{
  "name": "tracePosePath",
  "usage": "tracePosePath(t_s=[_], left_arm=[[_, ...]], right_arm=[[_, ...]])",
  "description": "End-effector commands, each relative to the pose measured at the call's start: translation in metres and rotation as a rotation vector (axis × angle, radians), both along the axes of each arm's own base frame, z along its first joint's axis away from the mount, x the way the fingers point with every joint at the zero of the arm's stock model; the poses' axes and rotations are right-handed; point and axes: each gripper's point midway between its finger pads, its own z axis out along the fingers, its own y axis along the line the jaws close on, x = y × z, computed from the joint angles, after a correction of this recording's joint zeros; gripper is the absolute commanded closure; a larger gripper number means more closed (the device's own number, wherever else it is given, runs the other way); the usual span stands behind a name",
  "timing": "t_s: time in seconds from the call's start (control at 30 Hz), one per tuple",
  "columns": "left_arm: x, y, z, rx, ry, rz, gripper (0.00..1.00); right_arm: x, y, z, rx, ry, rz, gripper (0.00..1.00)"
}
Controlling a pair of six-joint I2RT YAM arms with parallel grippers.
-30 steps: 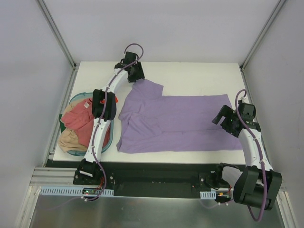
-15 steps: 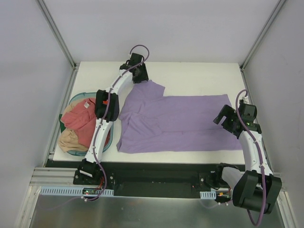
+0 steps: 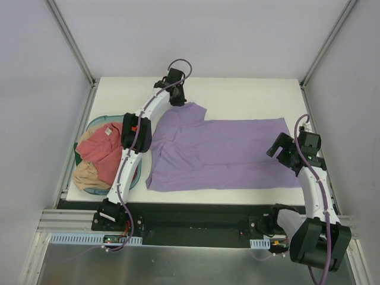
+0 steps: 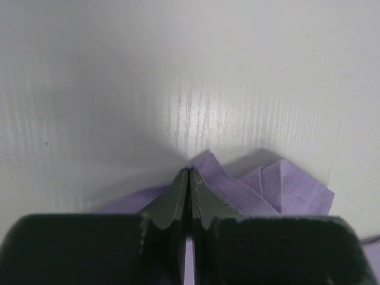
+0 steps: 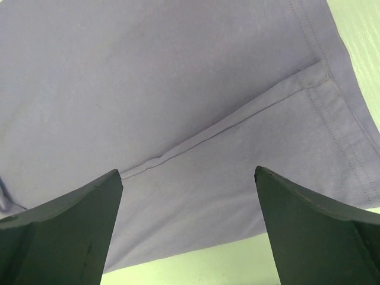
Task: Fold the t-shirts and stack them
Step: Grap the side of the flattened tshirt furthest away from the robot with both arms
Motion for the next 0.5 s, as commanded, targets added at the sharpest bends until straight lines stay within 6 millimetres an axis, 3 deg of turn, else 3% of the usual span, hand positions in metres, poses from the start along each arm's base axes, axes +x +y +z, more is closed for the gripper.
tracePosePath(t_s=[0.0, 0.13, 0.3, 0.37, 0.47], left_arm=[[-0.019, 0.000, -0.011, 0.085, 0.051, -0.055, 1.00], [-0.010, 0.016, 0.029, 0.127, -0.035, -0.005, 1.00], [-0.009, 0.003, 0.094, -0.029, -0.172, -0.052, 1.00], [-0.016, 0.004, 0.103, -0.034, -0.176, -0.070, 1.00], [-0.030, 0.012, 0.100, -0.026, -0.151, -0.067, 1.00]], right_arm=[[0.005, -0.003, 0.011, -0.020, -0.045, 0.004, 0.04], [0.012, -0.003, 0.017, -0.010, -0.040, 0.006, 0.04], [0.026, -0.004, 0.024, 0.015, -0.044, -0.015, 0.04], [0.033, -0.003, 0.030, 0.027, -0.030, -0.012, 0.04], [0.044, -0.004, 0.035, 0.052, 0.023, -0.011, 0.04]])
